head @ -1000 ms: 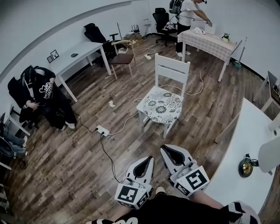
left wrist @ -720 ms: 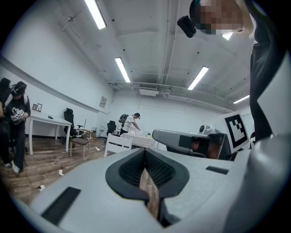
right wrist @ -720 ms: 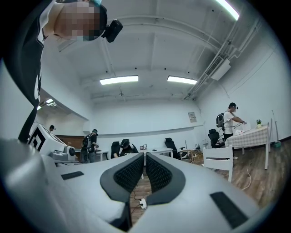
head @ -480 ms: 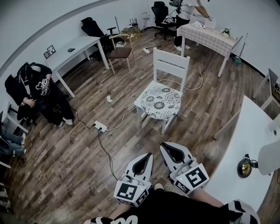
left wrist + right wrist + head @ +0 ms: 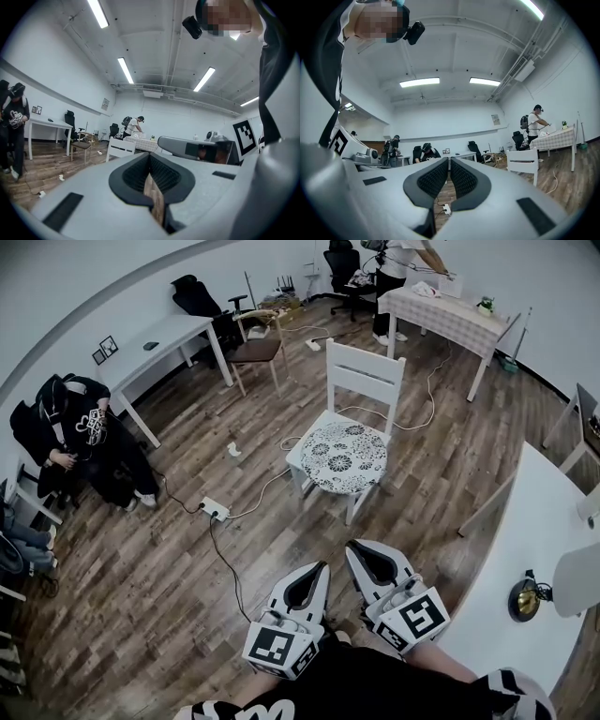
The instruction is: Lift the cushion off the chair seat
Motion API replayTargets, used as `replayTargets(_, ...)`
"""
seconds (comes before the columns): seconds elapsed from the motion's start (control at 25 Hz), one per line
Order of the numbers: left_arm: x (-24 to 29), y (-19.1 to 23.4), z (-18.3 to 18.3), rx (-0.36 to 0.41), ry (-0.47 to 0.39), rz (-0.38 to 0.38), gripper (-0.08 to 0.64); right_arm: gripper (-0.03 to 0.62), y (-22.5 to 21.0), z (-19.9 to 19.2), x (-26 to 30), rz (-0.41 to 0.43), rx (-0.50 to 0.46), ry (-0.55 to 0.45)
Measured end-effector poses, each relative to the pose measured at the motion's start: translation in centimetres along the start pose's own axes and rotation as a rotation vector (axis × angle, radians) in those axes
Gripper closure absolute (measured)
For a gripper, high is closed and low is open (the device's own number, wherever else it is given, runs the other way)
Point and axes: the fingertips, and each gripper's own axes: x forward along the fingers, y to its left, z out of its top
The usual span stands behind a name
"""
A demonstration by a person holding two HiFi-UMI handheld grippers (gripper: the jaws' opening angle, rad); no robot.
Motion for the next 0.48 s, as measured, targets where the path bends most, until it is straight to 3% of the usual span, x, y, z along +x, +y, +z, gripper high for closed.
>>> replayTargets(0.48, 5.9, 2.5, 0.1, 0.002, 0.015, -0.07, 0.558, 0.565, -4.6, -0.9, 3.0, -0.058, -0.002, 0.015)
